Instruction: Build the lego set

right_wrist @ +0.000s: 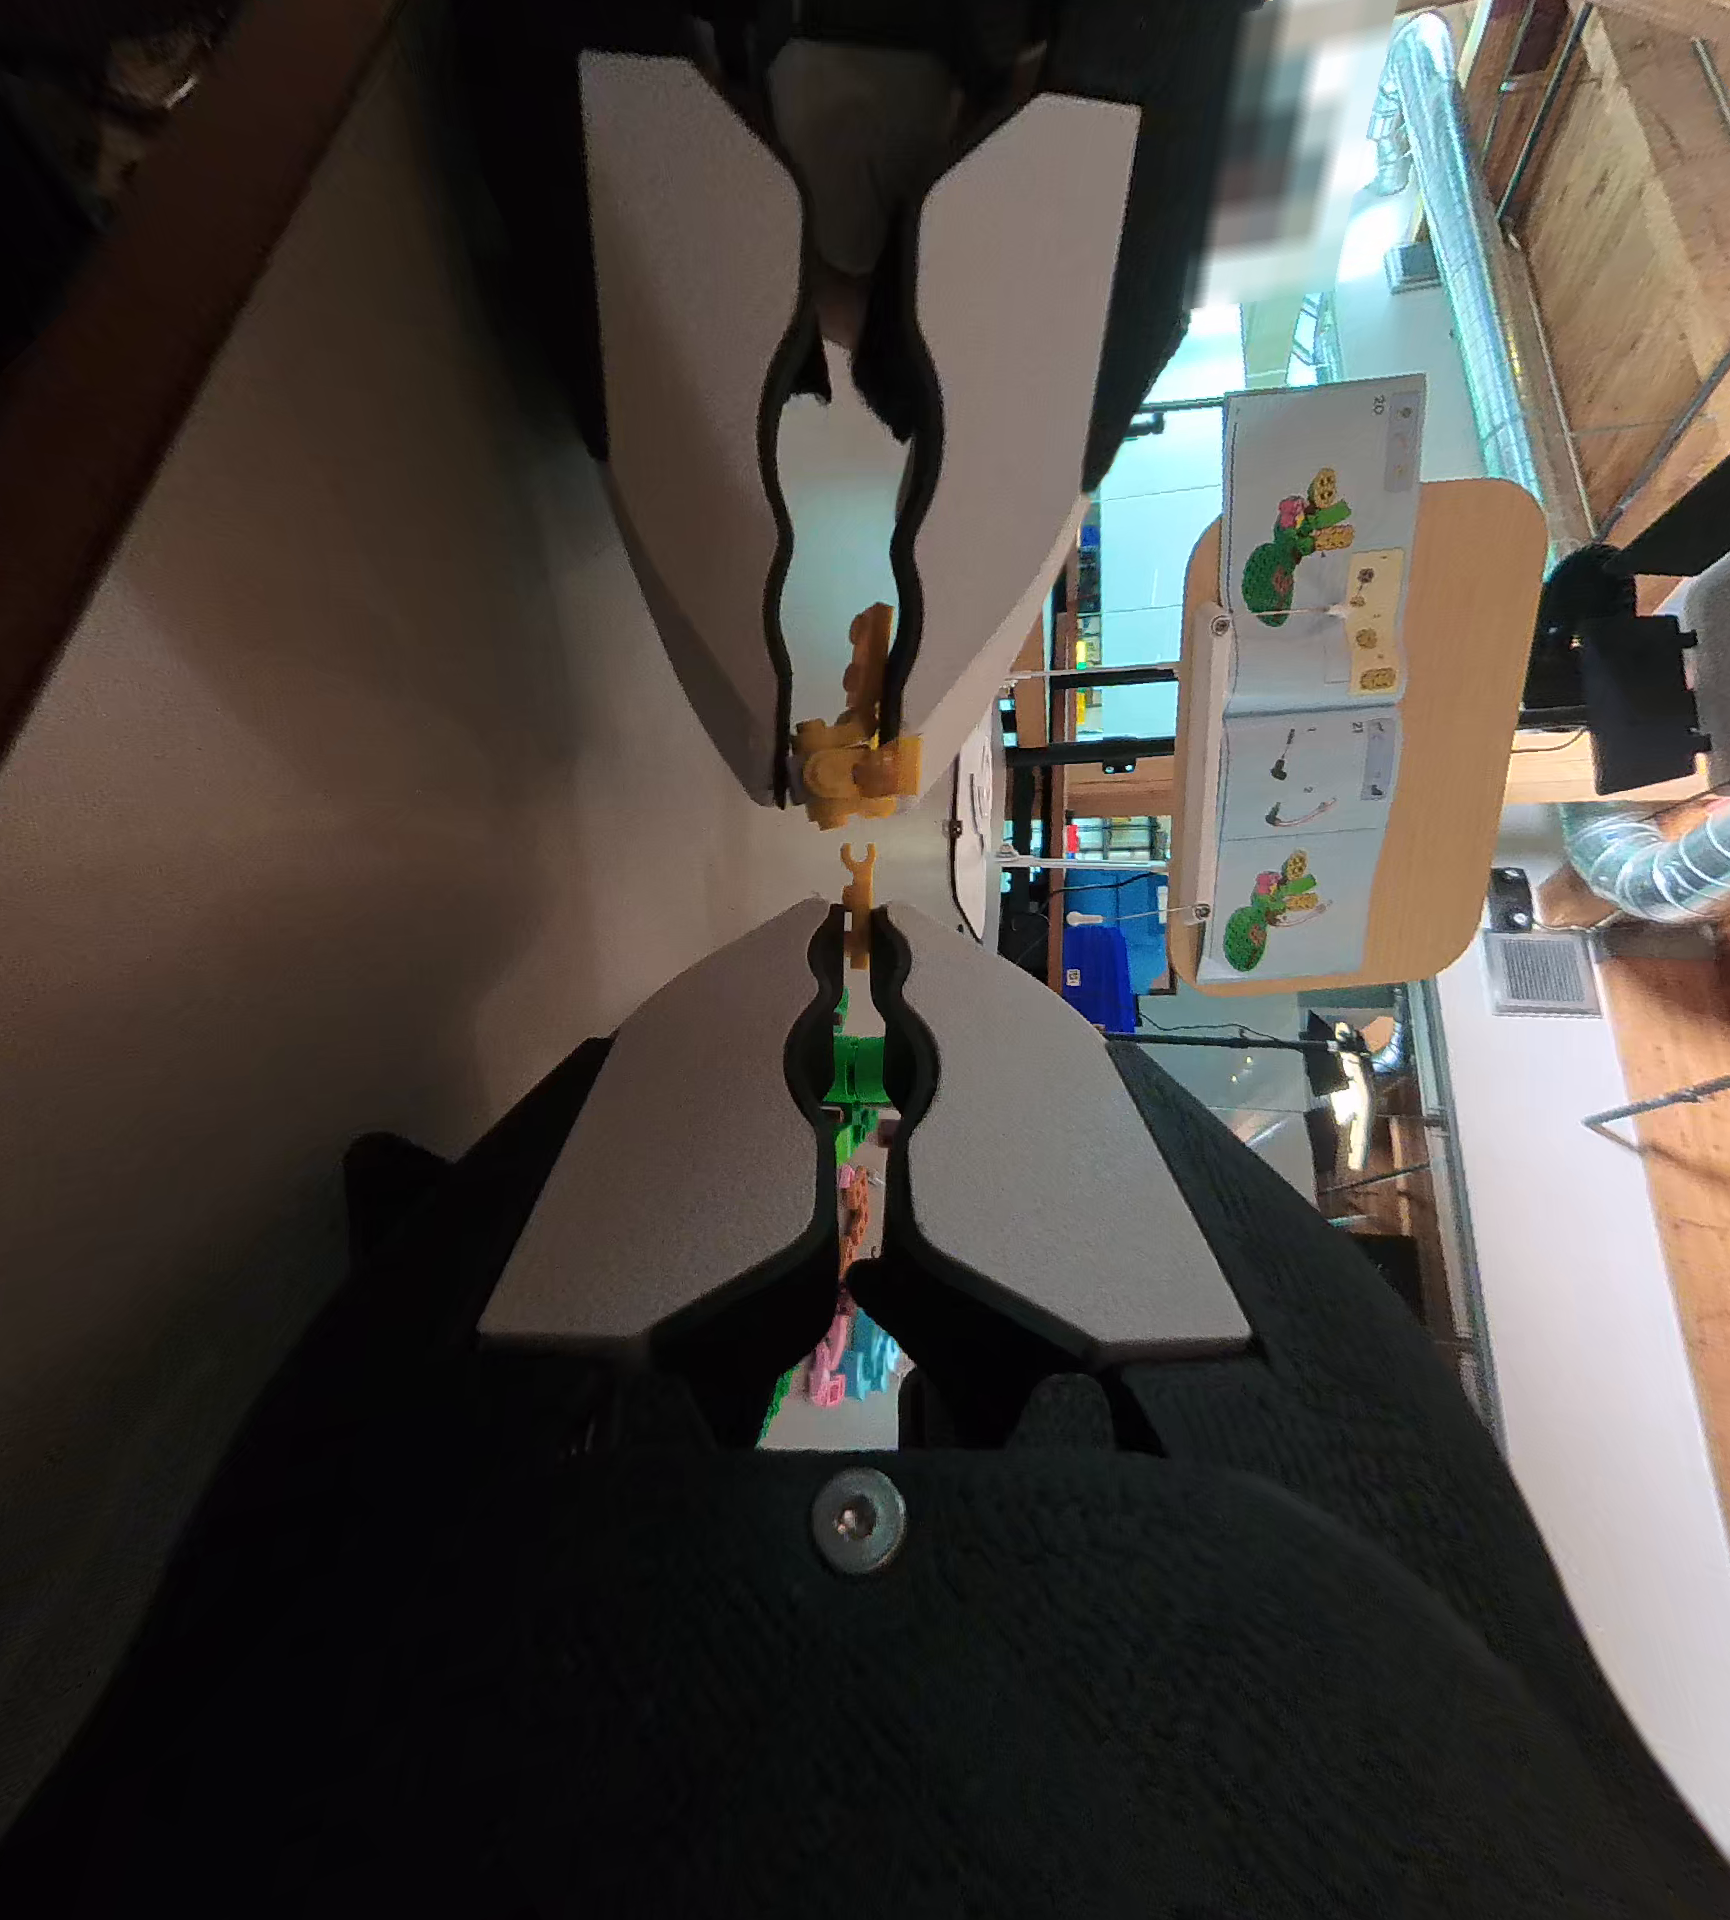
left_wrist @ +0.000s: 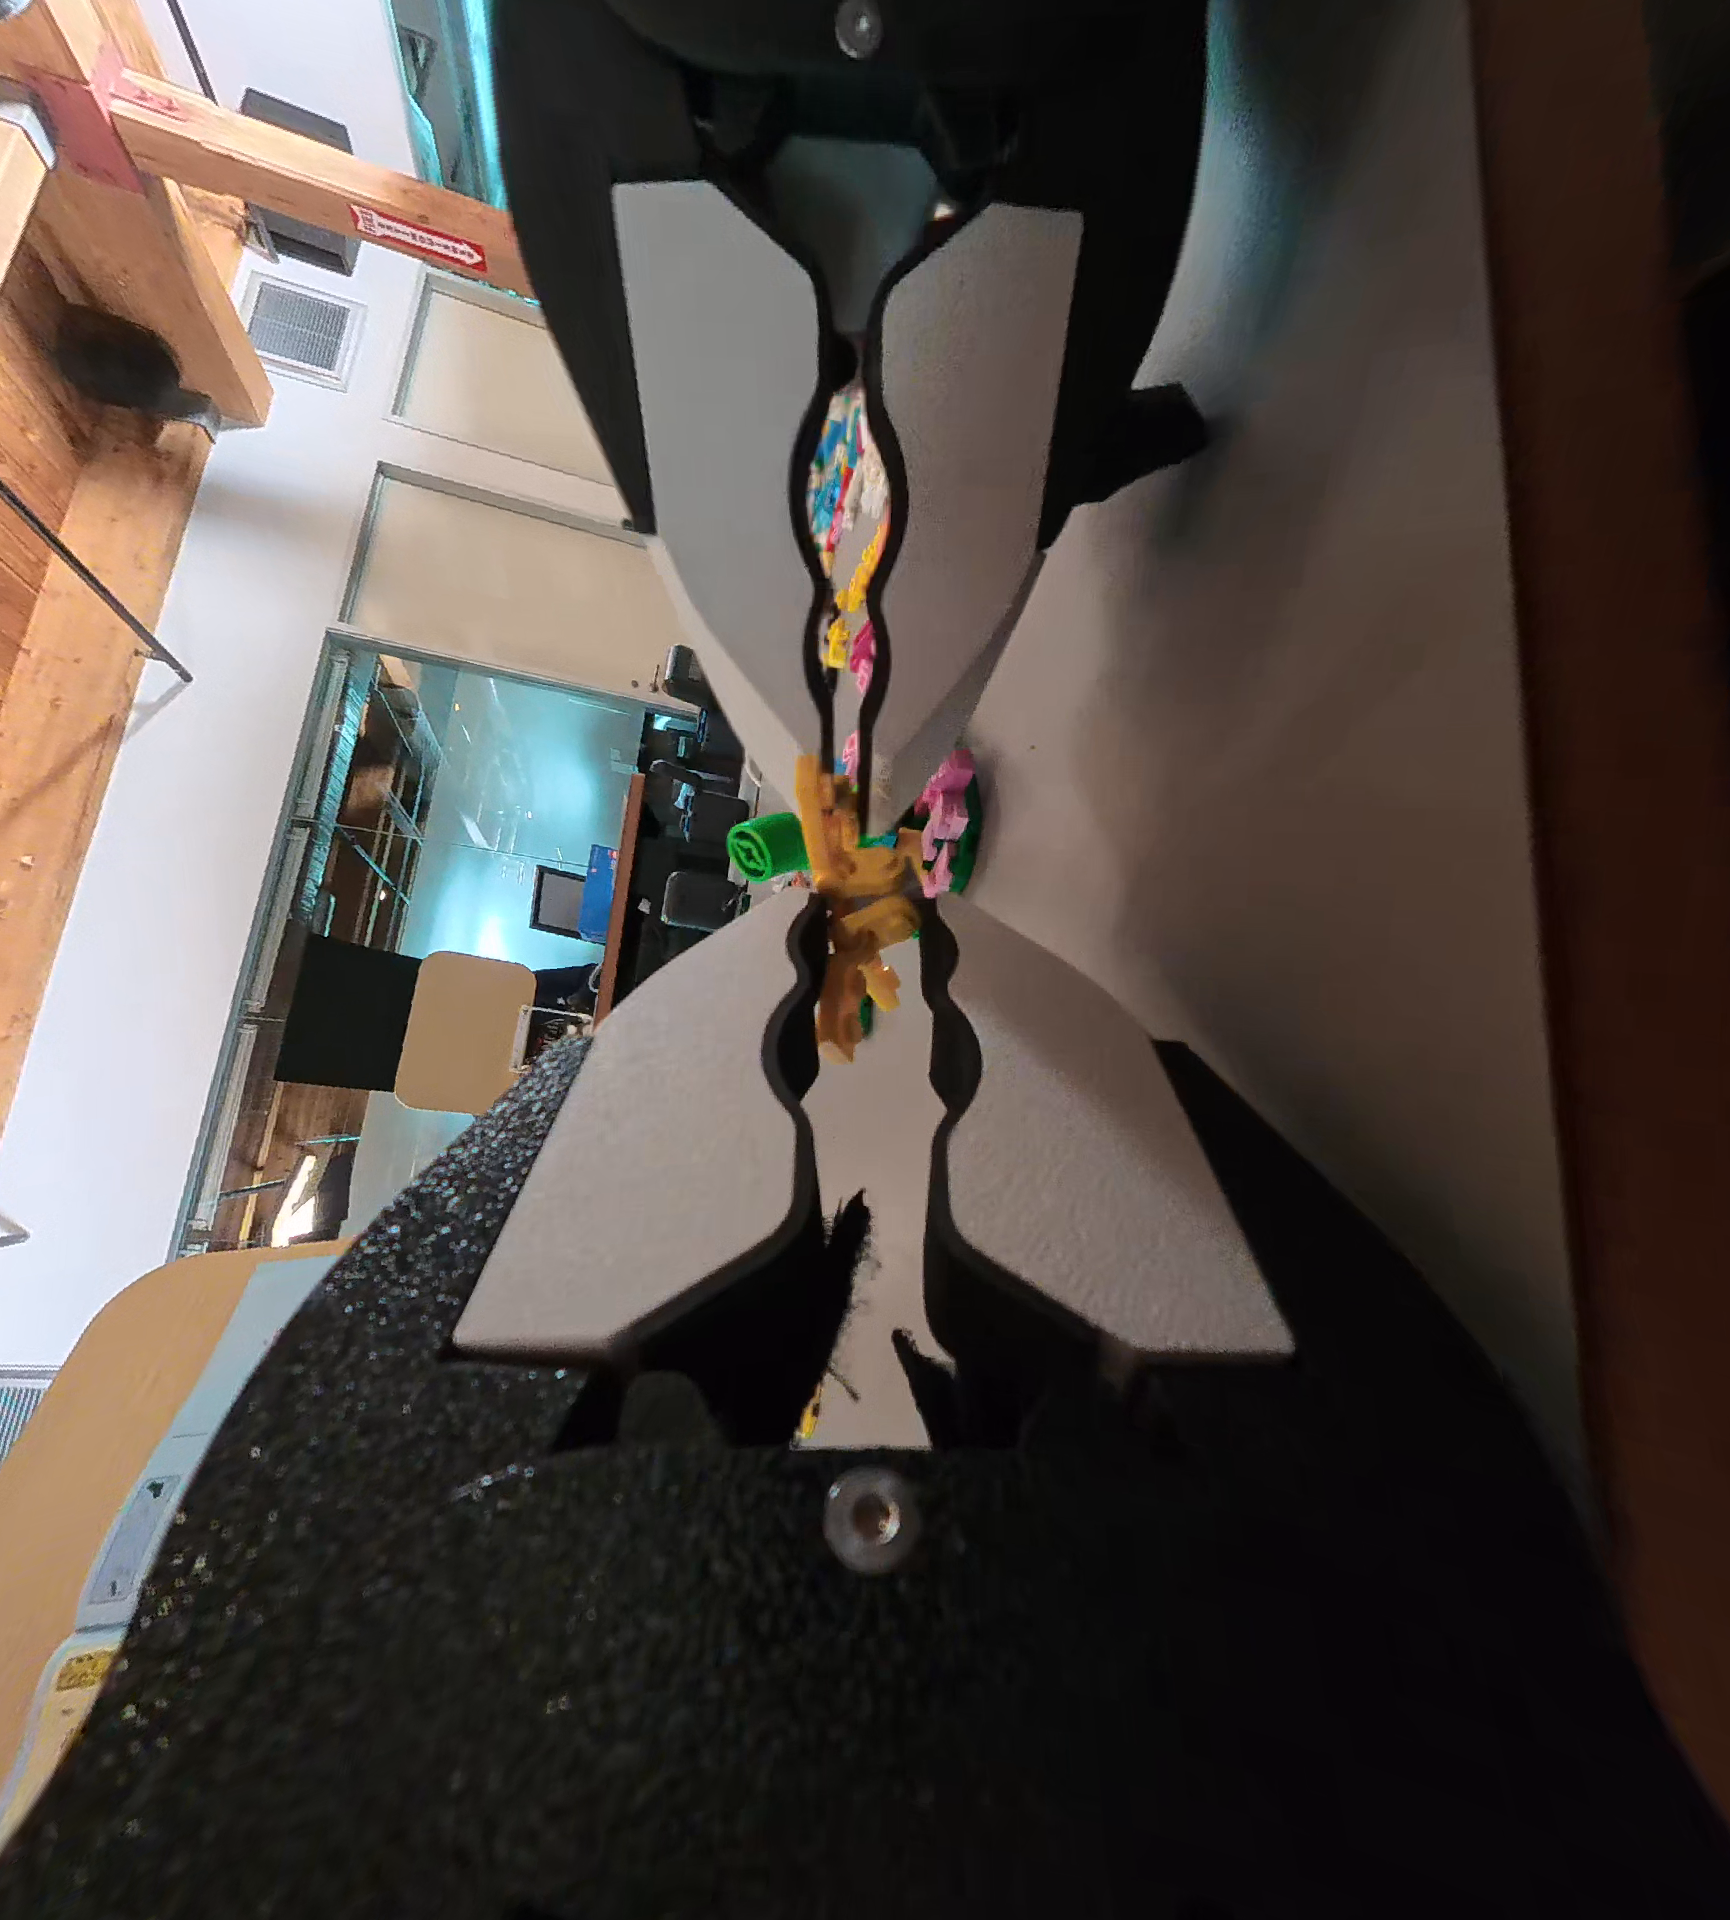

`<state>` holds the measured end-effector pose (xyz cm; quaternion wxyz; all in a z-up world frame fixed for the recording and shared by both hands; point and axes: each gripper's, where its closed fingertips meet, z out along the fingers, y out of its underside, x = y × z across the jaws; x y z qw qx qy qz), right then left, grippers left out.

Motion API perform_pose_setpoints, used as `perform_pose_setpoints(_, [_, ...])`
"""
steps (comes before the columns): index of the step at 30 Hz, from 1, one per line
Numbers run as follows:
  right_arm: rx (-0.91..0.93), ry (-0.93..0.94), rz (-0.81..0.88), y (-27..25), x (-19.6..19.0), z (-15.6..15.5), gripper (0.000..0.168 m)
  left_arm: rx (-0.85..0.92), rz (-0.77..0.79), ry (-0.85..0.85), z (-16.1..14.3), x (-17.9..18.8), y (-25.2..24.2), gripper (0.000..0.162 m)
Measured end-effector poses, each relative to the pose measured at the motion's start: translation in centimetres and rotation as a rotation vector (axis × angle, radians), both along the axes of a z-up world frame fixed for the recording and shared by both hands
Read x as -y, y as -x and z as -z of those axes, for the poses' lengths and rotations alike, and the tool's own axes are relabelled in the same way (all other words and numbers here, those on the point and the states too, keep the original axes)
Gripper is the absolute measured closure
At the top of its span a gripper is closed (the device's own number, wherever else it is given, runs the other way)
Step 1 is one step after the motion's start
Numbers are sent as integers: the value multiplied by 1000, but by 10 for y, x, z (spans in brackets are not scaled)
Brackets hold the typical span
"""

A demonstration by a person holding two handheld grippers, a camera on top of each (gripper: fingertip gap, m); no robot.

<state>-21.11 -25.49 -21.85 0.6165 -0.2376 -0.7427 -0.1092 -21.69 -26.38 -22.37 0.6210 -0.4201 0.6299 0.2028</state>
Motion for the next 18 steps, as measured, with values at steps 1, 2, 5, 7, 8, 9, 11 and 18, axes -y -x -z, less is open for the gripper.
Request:
perform_pose_setpoints(1, [5, 15, 0, 0, 0, 1, 166, -6, 2, -7, 0, 0, -1, 145])
perform_pose_setpoints(2, [7, 30, 1, -1, 0, 1, 166, -12, 5, -16, 0, 1, -1, 145])
perform_pose_setpoints(5, [1, 71, -4, 0, 2, 3, 165, -17, 8, -10, 1, 1, -2, 145])
perform_pose_setpoints(7, [2, 84, -6, -1, 3, 4, 166, -22, 14, -8, 2, 1, -3, 145])
perform_pose_setpoints(8, [5, 91, -7, -1, 3, 6, 165, -26, 15, -7, 3, 1, -3, 145])
perform_pose_setpoints(9, [-3, 96, -10, 0, 4, 5, 165, -30, 17, -6, 3, 1, -4, 145])
perform_pose_setpoints(11, [-7, 109, -11, -1, 4, 5, 165, -34, 24, -2, 4, 2, -4, 145])
perform_pose_setpoints(18, [4, 137, -16, -2, 6, 4, 165, -45, 25, 6, 6, 2, -5, 146])
